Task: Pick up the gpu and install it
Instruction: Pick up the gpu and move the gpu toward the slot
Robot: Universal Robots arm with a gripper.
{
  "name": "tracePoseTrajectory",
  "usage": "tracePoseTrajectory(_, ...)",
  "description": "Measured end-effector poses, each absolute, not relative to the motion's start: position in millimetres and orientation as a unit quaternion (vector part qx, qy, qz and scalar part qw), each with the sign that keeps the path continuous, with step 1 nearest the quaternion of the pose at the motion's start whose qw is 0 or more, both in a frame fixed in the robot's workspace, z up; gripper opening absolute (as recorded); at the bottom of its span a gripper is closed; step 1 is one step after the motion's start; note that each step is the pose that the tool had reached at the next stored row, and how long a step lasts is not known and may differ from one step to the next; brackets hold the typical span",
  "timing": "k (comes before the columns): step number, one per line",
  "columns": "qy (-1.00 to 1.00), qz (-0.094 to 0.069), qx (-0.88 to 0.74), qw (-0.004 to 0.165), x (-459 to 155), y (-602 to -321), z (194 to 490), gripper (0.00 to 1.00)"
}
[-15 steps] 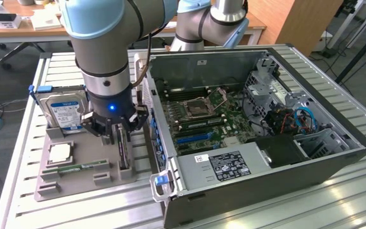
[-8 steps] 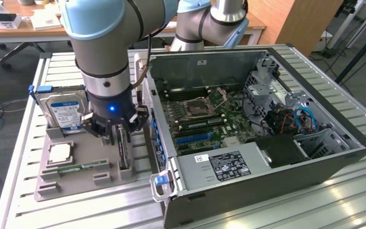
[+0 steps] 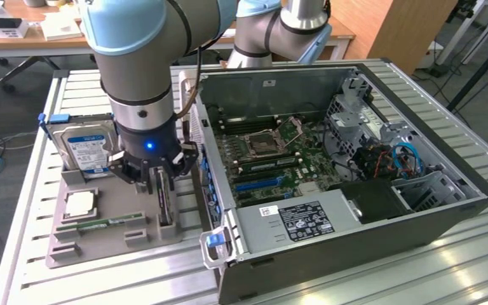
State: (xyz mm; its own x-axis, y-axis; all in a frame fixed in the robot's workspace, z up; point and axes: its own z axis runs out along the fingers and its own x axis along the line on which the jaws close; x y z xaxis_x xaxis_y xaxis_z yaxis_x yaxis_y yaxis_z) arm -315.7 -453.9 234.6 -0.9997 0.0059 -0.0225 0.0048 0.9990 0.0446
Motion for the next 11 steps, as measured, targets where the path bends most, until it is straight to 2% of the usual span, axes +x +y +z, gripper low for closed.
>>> tracePoseTrajectory(11, 1.0, 0.022, 0.003, 0.011, -315.6, -454.7, 233.6, 0.43)
